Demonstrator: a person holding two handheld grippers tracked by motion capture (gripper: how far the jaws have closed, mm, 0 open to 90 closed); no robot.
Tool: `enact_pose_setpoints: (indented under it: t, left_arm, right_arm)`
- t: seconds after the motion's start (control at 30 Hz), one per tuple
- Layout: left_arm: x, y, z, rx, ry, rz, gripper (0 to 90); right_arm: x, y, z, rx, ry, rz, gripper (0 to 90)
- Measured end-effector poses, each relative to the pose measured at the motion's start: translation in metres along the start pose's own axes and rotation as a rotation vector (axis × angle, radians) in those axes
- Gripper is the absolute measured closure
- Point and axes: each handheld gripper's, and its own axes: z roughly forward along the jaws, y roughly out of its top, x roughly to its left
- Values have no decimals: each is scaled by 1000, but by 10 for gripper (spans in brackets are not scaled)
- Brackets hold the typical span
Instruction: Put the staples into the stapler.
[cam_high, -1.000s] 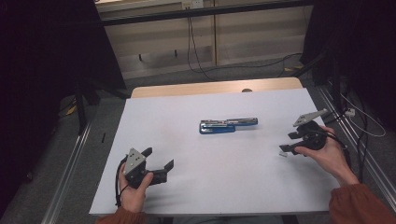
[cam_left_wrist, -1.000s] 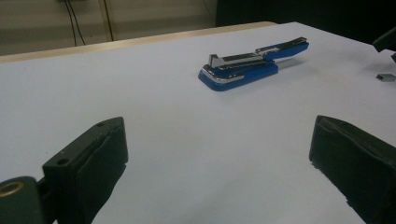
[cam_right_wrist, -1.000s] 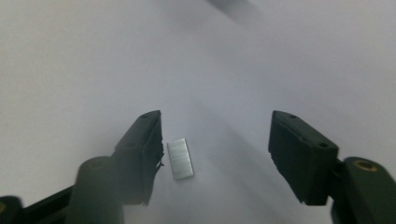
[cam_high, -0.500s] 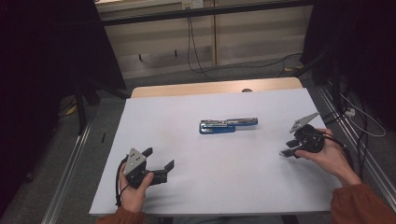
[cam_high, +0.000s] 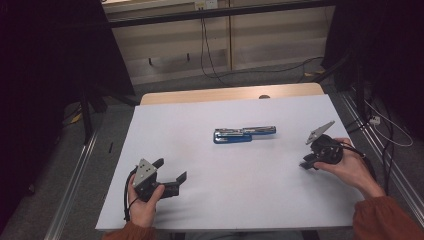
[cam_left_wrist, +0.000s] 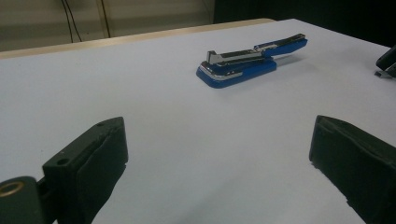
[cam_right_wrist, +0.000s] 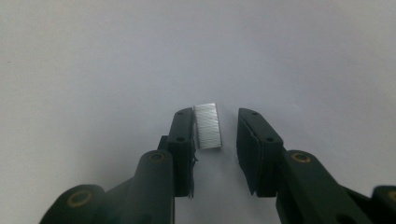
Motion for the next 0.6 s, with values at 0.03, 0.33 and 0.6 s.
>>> enact_pose_setpoints:
  t: [0.03,0.33,0.6]
  left_arm:
    - [0,0,0,0,0,-2,46]
    - [0,0,0,1,-1,1,46]
    - [0,0,0,3,-1,4,46]
  right_arm:
    - [0,0,0,4,0,-2,678]
    - [1,1,4,11,10,-17,733]
    - [4,3,5,20,7,-41,789]
